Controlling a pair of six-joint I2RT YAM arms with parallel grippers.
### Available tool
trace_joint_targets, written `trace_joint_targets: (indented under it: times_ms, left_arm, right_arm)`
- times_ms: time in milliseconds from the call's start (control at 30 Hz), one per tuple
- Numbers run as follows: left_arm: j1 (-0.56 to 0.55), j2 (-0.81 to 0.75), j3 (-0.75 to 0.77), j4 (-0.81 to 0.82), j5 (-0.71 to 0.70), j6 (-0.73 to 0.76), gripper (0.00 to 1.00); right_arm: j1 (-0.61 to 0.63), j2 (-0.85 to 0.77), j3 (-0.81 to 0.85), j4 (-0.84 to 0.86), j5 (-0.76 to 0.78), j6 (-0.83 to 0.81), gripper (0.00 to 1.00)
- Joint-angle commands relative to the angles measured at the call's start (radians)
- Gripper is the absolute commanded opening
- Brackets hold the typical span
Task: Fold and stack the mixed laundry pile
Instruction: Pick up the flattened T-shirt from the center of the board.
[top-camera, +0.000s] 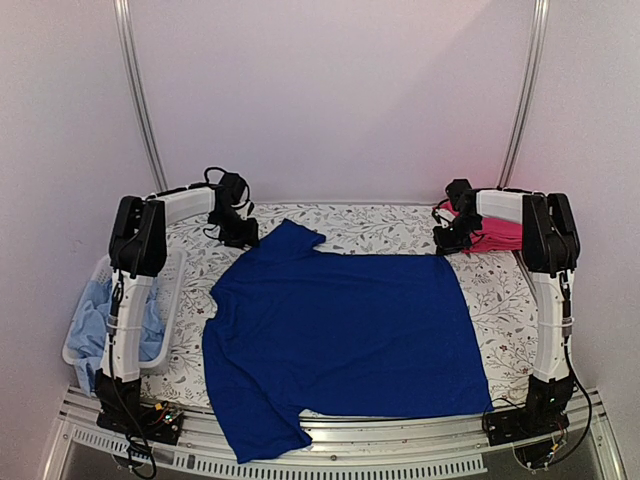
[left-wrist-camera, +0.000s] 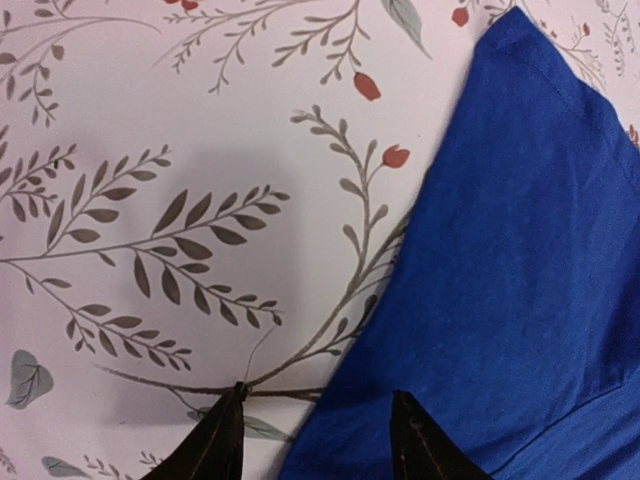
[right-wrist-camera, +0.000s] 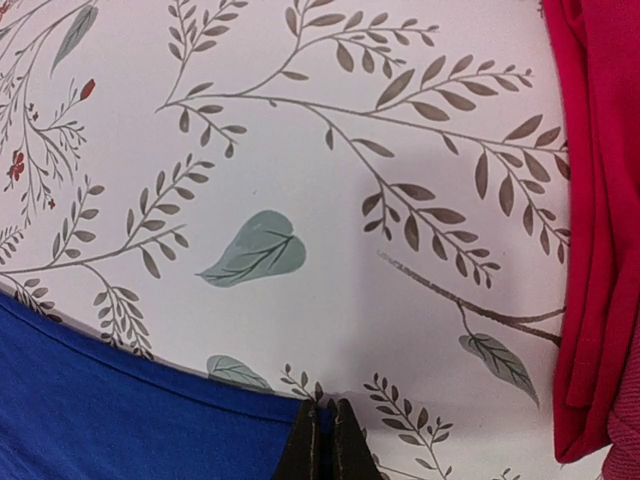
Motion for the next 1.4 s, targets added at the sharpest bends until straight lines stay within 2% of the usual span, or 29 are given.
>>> trace_joint_targets:
  times_ms: [0,233,533,600,733,800,967,1167,1367]
  left_arm:
    - [-0.01,-0.016,-0.032,0.005,0.057,0.004,0.49]
    - [-0.041,0.027,0.009,0.022,0.067,0.021,0.49]
    - [-0.088,0.133,0.119,-0.038,-0.136,0.082,0.41]
    - [-0.089,0.152,0.14,-0.039,-0.146,0.087,0.36]
    - [-0.087,0.166,0.161,-0.039,-0.16,0.081,0.09]
    - [-0.073,0.148,0.158,-0.022,-0.149,0.066,0.0]
    - [-0.005,0.083,0.159,0.046,-0.033,-0.007,0.0]
    - [0.014,0.001,0.169,0.1,0.064,0.009,0.0]
    - [0.005,-0.144,-0.003,0.159,0.105,0.026,0.0]
  right_arm:
    - [0.003,0.071,-0.022,-0.063,0.04,0.013,0.0]
    - [0.001,0.056,-0.02,-0.066,0.024,0.023,0.0]
    - [-0.003,0.06,-0.01,-0.067,0.013,0.029,0.0]
    - [-0.004,0.063,-0.007,-0.068,0.011,0.03,0.0]
    - [-0.007,0.069,0.014,-0.068,0.004,0.029,0.0]
    - [-0.008,0.068,0.038,-0.069,-0.001,0.03,0.0]
    - [-0.028,0.069,0.124,-0.076,-0.033,0.077,0.0]
    - [-0.052,0.04,0.199,-0.079,-0.112,0.103,0.0]
    - [-0.052,-0.037,0.125,-0.057,-0.219,0.105,0.0]
